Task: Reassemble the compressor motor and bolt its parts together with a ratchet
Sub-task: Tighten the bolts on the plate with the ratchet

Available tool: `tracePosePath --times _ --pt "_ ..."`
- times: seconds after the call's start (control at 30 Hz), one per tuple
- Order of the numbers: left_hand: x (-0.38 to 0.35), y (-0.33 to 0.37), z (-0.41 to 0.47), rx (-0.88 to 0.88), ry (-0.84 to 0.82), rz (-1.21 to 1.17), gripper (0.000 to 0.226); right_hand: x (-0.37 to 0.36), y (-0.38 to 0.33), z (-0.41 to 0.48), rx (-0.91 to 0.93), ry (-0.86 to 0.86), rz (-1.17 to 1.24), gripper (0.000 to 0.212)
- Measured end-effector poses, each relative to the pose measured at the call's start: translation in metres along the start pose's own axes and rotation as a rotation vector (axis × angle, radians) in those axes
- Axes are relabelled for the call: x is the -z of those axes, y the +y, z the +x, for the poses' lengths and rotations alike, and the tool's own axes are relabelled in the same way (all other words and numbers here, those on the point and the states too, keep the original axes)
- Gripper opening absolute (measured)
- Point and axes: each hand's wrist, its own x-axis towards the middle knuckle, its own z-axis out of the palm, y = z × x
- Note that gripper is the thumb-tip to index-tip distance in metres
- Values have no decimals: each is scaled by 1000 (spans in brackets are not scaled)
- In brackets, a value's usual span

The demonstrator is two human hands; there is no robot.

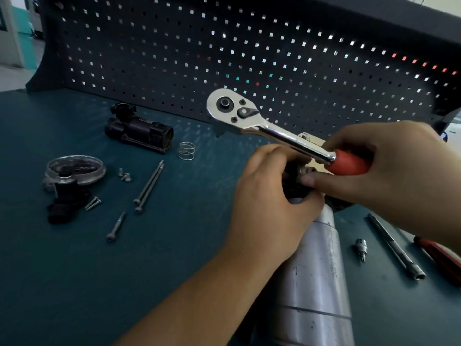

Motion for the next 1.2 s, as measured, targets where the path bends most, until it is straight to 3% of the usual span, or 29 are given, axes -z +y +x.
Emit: tracePosePath --times 0.13,0.37,0.6,0.97,1.13,1.2 --pt "0 -2 0 6 17 11 37 -1 -1 -3 25 -46 -48 6" --pt "-1 -1 0 5 23 25 27 -4 -1 3 27 -60 -99 29" --pt "1 0 0 2 -8 -44 29 -3 -5 -1 -25 -92 -55 13" --pt "0 -1 0 -8 27 25 31 -4 -4 2 -30 -79 -86 38" --pt "0 -2 0 -6 18 2 39 -1 -5 0 -59 -81 -69 14" --pt "-1 -1 0 6 25 -14 38 -1 -9 -1 -62 -92 -96 14"
